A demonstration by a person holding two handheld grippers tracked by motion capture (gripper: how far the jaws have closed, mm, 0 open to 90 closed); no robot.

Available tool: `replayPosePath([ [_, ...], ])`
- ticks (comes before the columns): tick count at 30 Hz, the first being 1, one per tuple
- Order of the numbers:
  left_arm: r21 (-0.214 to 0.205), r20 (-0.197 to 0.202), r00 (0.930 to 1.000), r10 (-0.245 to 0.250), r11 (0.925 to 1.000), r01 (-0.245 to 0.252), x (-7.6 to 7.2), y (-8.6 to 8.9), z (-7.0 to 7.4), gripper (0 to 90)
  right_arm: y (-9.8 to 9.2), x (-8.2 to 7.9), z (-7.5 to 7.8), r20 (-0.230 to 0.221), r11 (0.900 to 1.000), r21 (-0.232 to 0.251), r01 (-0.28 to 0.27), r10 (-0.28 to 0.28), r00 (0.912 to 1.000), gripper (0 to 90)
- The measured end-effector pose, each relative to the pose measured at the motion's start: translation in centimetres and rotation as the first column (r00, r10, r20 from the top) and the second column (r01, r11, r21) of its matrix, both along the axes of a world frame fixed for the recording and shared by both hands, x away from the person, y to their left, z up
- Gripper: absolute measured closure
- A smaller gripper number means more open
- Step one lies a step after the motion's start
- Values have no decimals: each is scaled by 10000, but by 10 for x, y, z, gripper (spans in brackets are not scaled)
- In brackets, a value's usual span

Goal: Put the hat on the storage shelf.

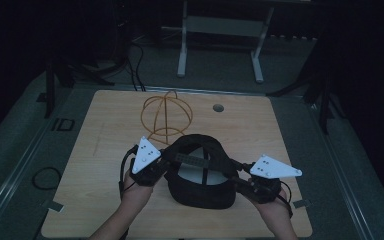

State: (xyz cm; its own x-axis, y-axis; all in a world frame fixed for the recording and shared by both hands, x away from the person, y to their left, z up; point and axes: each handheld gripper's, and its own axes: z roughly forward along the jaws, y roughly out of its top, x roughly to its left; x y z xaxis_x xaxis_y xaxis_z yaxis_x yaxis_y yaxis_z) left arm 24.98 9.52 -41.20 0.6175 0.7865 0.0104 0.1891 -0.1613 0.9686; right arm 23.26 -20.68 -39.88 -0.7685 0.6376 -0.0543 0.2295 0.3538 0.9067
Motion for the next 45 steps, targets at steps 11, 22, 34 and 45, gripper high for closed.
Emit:
replayPosePath([
  [11,28,425,9988,-235,9997,234,-8,5,10,893,-13,-20,-11,-339,9924,-232,-1209,1201,9922,422],
  [22,163,703,9764,-2042,9789,2036,-7,20,11,892,-35,-17,6,237,9962,-184,-853,857,9960,475],
  [34,47,908,8984,-4298,9023,4312,-11,25,20,891,-10,-18,21,663,9760,-362,-2146,2166,9740,494],
  [45,-450,935,8541,-5116,8549,5169,-13,23,23,892,9,-17,22,821,9526,-518,-2998,3033,9493,455],
])
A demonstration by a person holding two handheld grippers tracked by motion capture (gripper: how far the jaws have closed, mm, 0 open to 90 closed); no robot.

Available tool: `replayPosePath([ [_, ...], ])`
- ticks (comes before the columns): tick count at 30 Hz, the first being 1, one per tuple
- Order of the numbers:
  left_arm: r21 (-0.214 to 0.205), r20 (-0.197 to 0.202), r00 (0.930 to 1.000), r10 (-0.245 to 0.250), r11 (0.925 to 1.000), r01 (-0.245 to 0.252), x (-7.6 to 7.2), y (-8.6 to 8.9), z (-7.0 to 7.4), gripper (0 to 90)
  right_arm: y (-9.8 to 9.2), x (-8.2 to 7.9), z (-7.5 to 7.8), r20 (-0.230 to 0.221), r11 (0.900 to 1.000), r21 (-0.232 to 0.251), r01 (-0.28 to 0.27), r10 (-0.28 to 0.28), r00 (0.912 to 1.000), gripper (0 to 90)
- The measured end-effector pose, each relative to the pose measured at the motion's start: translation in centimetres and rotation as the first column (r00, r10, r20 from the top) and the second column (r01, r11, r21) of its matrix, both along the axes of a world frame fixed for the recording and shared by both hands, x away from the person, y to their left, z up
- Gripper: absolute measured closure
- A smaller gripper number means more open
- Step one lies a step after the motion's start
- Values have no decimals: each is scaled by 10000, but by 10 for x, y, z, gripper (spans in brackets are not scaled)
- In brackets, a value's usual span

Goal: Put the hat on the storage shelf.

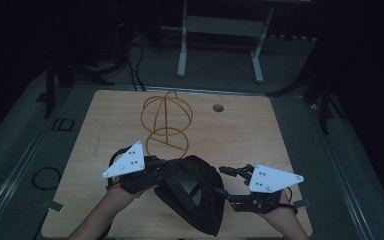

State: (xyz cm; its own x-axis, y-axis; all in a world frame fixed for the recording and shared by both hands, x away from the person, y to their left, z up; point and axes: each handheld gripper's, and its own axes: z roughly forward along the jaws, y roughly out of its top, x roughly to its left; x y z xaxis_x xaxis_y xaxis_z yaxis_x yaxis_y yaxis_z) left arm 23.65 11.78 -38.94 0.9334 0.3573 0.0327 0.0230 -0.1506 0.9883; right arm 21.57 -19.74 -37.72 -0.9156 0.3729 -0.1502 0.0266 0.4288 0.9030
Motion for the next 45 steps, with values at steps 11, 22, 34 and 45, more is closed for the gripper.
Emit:
replayPosePath([
  [11,-72,-159,9997,-193,9998,192,2,-3,1,891,4,1,0,247,9998,29,-190,190,9995,811],
  [22,376,46,9996,277,9989,-279,4,-5,2,883,-1,1,3,117,9990,392,-214,209,9997,886],
  [34,899,495,9938,995,9905,-1037,-3,-2,1,586,-16,4,12,103,9961,827,299,-309,9995,886],
  [45,1285,-193,9844,1750,9768,-1711,1,15,-17,313,-41,14,23,30,9781,1477,1468,-1489,9888,887],
])
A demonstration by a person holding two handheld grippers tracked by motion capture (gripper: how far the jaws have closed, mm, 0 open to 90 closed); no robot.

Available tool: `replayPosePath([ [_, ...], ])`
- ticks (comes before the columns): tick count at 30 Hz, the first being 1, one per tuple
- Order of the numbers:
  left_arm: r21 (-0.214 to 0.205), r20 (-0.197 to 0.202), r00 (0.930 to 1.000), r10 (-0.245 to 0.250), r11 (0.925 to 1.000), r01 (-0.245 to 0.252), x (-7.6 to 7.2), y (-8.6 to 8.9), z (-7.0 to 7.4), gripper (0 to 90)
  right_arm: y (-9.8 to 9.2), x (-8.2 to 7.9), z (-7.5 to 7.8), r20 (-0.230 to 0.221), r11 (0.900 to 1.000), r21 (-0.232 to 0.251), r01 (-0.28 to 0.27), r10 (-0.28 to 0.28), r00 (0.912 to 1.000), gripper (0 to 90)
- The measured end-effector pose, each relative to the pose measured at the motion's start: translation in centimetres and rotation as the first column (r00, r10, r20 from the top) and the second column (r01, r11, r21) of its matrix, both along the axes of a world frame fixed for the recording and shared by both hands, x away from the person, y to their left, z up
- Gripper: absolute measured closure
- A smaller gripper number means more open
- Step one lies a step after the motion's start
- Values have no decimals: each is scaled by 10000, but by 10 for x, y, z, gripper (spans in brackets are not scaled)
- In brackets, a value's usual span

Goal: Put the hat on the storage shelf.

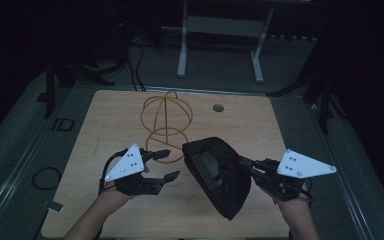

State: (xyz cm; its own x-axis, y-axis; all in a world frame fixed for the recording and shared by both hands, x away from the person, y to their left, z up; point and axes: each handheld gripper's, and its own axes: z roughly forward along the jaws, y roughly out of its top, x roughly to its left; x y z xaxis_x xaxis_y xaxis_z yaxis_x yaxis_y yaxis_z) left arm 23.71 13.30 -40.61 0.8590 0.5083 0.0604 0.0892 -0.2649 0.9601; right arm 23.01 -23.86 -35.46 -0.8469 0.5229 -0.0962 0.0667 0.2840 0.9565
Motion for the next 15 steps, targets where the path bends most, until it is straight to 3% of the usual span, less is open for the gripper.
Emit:
replayPosePath([
  [1,7,-160,9999,60,10000,-60,1,2,-3,277,-1,1,1,23,10000,14,74,-74,10000,887],
  [9,276,-299,9937,1083,9938,-1075,3,17,-22,43,-10,14,8,34,9968,211,774,-775,9970,887],
  [15,391,-459,9785,2012,9791,-1995,-1,36,-45,21,-14,26,10,-28,9913,418,1245,-1245,9922,887],
])
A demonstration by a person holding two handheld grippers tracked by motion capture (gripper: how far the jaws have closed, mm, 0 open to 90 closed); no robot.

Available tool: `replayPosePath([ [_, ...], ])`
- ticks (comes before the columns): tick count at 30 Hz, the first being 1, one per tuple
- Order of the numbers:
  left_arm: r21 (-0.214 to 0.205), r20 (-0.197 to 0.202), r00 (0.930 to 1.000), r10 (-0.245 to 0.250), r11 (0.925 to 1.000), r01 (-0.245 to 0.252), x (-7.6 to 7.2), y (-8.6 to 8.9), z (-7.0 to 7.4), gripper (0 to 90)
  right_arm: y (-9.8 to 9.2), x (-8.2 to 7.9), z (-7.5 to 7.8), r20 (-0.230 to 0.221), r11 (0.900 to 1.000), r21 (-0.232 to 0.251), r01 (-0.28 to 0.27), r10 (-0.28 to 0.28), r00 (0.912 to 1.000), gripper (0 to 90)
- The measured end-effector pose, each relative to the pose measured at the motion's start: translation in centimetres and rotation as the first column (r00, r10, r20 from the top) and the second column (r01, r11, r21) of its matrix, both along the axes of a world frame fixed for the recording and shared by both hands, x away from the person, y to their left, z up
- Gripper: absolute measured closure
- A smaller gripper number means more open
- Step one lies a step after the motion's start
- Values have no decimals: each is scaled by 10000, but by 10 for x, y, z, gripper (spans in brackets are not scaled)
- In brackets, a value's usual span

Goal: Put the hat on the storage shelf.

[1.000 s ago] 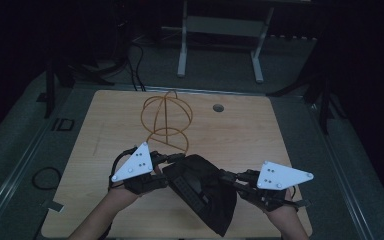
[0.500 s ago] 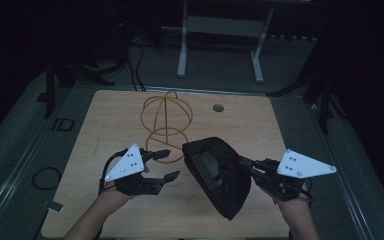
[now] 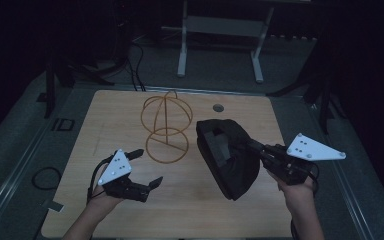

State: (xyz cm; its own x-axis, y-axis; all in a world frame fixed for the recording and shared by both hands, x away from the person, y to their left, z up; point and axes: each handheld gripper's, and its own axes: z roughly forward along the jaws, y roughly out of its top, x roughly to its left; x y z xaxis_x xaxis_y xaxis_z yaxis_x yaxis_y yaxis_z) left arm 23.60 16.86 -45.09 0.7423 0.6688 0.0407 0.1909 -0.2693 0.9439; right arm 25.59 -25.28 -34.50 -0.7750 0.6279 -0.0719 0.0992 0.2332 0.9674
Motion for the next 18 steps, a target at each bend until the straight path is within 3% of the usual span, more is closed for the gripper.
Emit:
replayPosePath([
  [8,-30,-481,9947,911,9958,-913,-7,29,-36,22,1,20,10,119,9987,86,496,-497,9987,887],
  [14,86,-530,9878,1466,9892,-1464,-14,39,-59,22,10,37,25,329,9957,129,919,-922,9952,887],
  [18,-166,-747,9833,1662,9857,-1678,-18,42,-72,23,20,51,34,513,9923,42,1240,-1241,9909,887],
])
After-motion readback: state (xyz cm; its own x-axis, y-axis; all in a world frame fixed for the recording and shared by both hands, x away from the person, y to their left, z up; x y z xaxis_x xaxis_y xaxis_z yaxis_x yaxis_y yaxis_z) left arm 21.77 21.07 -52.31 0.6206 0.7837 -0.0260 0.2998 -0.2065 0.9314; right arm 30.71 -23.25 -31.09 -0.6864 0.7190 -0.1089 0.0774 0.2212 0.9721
